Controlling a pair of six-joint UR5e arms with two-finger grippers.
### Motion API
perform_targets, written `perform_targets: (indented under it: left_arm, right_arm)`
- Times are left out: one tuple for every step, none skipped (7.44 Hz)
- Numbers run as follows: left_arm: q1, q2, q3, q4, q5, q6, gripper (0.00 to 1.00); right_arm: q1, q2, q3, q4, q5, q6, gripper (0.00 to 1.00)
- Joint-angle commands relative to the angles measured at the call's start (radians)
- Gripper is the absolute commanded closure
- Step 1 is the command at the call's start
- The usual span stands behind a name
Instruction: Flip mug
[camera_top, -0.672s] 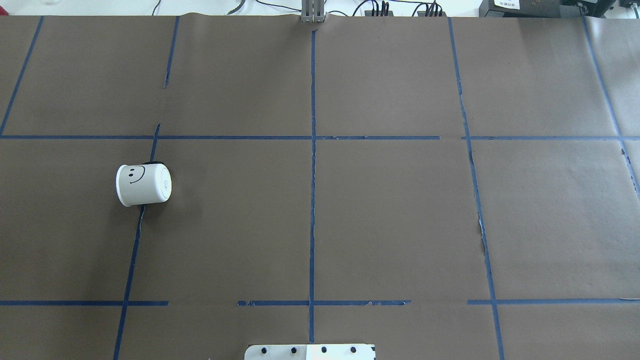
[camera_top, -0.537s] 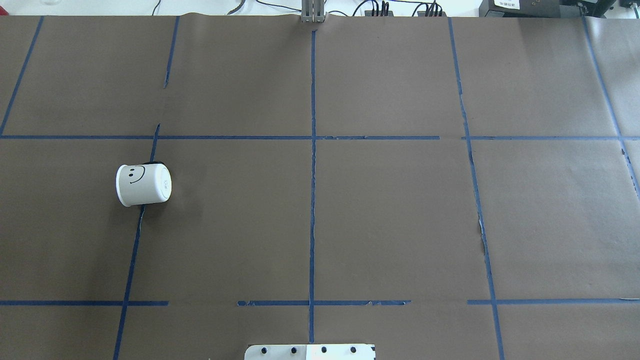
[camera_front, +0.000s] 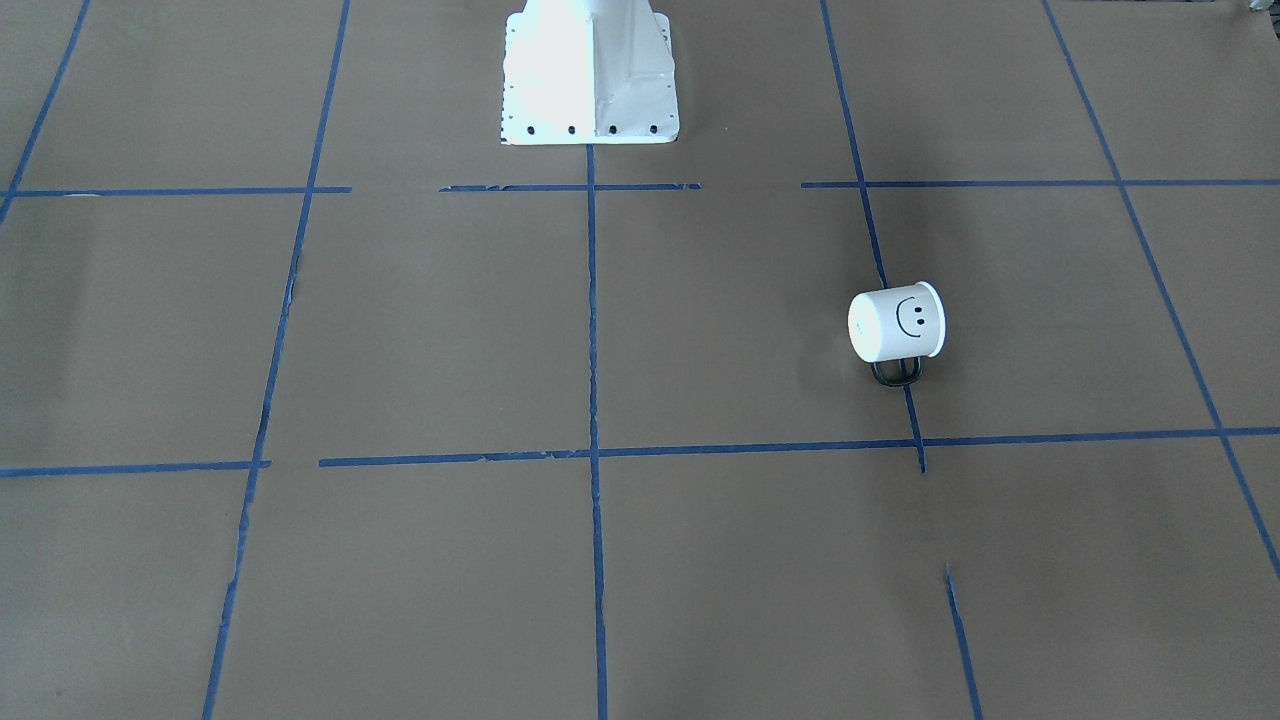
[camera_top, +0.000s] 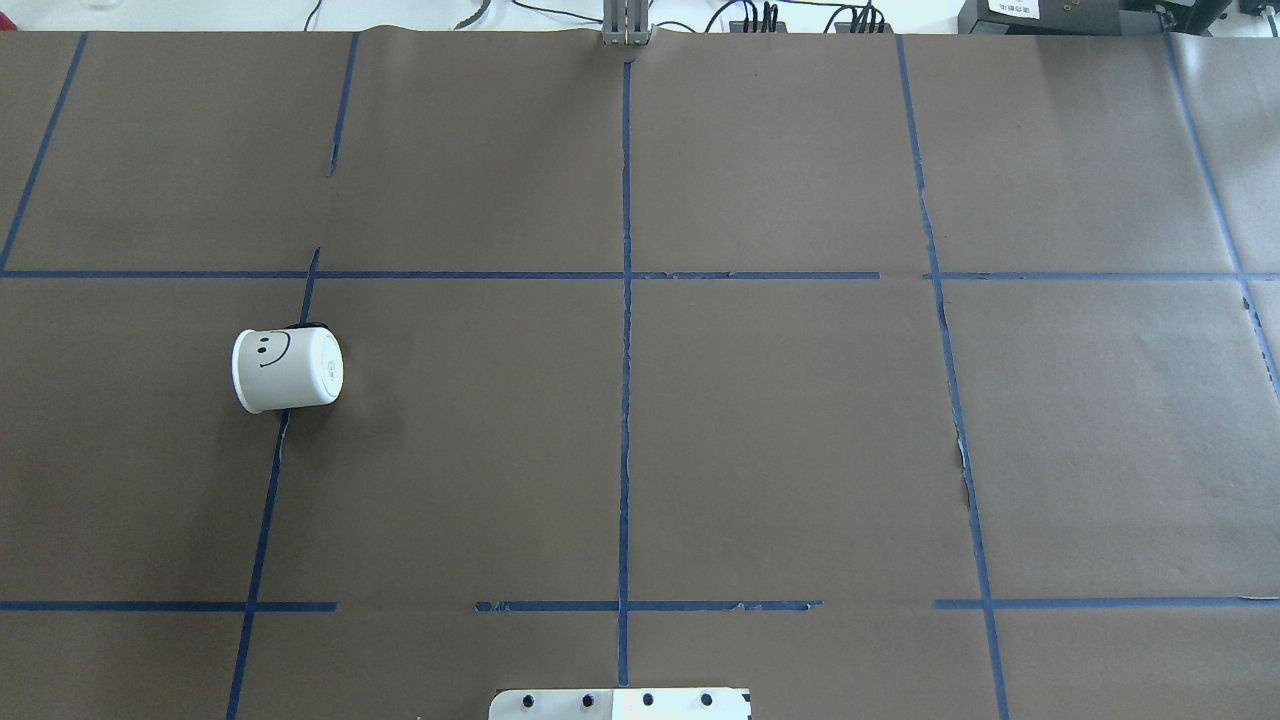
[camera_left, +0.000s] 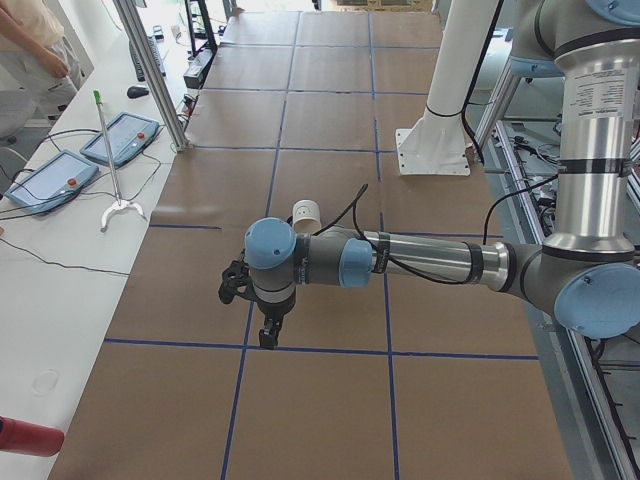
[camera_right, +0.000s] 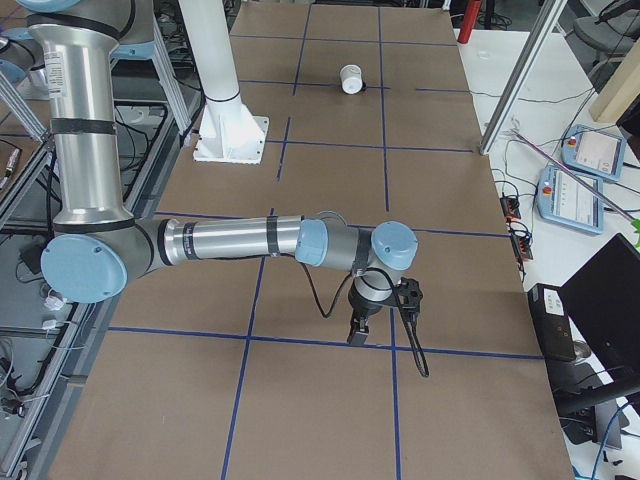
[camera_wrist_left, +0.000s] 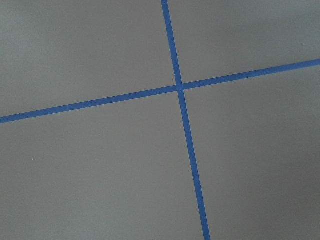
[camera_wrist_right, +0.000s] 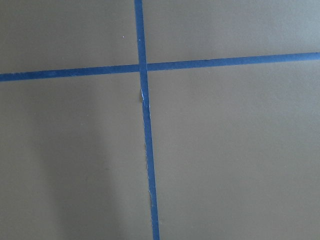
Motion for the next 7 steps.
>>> perform_targets:
  left_arm:
    - [0.063,-0.025,-0.016,-0.002,0.001,-0.161,0.0]
    - [0.115,-0.062,-0.015,-0.007,-0.004,-0.171,0.0]
    - [0.158,-0.083,-0.016,-0.033,-0.013,-0.188,0.0]
    - [0.183,-0.083,-0.032,-0.082,-0.028,-0.297,0.0]
    - [0.269,-0.083,-0.033,-0.237,-0.022,-0.513,0.0]
    - [0.317,-0.076,-0.017,-0.463,-0.021,-0.72,0.0]
    - [0.395,-0.065,-0.009,-0.651,-0.018,-0.95,0.0]
  right_arm:
    - [0.0,0.001,0.0,0.0,0.0,0.0,0.0]
    - [0.0,0.001,0.0,0.0,0.0,0.0,0.0]
    - [0.0,0.001,0.0,0.0,0.0,0.0,0.0]
    - [0.0,-0.001,0.0,0.0,0.0,0.0,0.0]
    - [0.0,-0.001,0.0,0.0,0.0,0.0,0.0]
    - [0.0,0.001,0.0,0.0,0.0,0.0,0.0]
    - [0.0,0.001,0.0,0.0,0.0,0.0,0.0]
